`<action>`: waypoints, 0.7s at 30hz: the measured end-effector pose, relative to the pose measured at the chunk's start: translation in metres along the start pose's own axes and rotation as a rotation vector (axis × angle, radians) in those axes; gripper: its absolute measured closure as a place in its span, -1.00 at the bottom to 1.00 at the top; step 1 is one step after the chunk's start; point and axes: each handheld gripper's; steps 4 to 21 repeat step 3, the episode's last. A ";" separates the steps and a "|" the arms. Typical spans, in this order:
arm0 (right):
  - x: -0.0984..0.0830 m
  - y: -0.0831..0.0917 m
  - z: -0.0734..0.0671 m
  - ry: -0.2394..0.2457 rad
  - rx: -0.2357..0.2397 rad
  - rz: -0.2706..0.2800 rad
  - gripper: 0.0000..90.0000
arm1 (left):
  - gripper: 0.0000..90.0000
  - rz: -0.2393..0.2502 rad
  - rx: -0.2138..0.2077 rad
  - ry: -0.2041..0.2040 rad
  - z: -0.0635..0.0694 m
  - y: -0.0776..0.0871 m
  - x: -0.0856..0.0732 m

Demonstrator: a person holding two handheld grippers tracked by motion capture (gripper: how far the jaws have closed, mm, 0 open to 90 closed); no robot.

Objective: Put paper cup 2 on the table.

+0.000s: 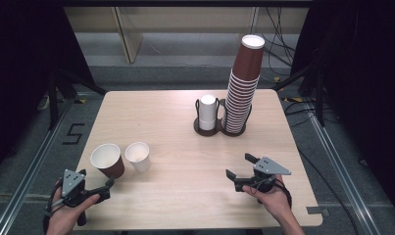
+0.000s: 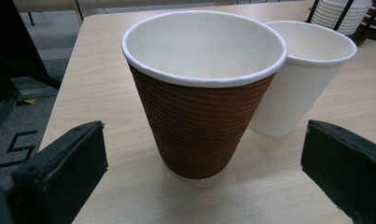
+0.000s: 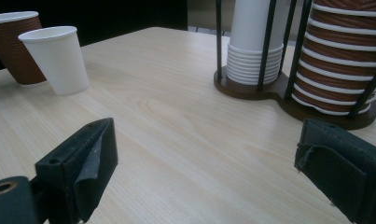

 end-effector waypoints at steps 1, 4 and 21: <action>0.000 0.000 0.000 0.000 0.000 0.000 -0.86 | -1.00 0.000 0.002 0.003 0.000 0.000 0.000; 0.000 0.000 -0.001 -0.003 0.007 -0.001 -0.86 | -1.00 -0.004 0.006 0.004 -0.001 0.000 0.000; 0.000 0.000 -0.001 -0.003 0.007 -0.001 -0.86 | -1.00 -0.004 0.006 0.004 -0.001 0.000 0.000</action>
Point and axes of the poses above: each handheld gripper's, and its own axes: y roughly backward along the jaws, x roughly out of its top, z roughly to its right, and after that the axes turned 7 degrees about -z, right-handed
